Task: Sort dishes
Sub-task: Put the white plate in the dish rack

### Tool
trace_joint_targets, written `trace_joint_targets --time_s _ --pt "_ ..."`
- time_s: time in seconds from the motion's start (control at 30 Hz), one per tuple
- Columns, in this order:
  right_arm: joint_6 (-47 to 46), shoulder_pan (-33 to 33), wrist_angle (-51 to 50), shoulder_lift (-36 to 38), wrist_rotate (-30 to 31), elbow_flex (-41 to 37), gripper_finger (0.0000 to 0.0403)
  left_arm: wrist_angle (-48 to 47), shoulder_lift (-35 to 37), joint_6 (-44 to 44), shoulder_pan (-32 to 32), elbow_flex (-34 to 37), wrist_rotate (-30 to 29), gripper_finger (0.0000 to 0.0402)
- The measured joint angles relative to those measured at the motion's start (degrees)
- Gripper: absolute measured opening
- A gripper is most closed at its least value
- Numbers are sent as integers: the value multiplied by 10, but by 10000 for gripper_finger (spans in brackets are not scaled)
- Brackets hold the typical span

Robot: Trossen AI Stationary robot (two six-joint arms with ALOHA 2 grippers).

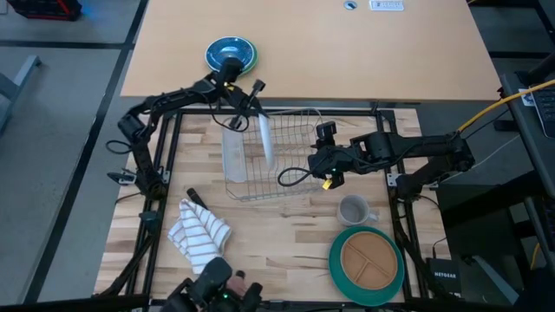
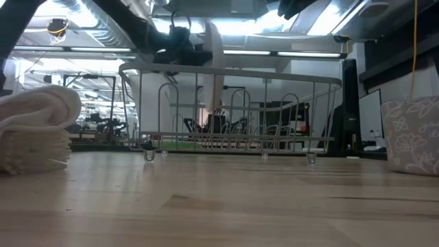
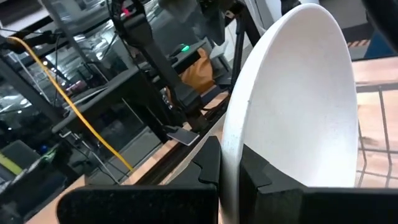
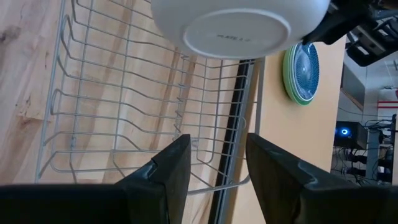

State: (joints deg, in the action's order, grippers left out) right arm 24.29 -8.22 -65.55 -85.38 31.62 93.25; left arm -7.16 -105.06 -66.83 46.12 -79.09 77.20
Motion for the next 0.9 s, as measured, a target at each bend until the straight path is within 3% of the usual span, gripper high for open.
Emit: trace_joint_targets --time_s 0.37,0.67,0.9 --pt "0 0 0 0 -1 0 159 -7 0 -65 -30 0 -73 2" --pt "0 0 0 0 -2 0 159 -99 -1 -154 -39 0 -153 2" --pt "0 0 0 0 -2 0 159 -122 -1 -174 -39 0 -166 3"
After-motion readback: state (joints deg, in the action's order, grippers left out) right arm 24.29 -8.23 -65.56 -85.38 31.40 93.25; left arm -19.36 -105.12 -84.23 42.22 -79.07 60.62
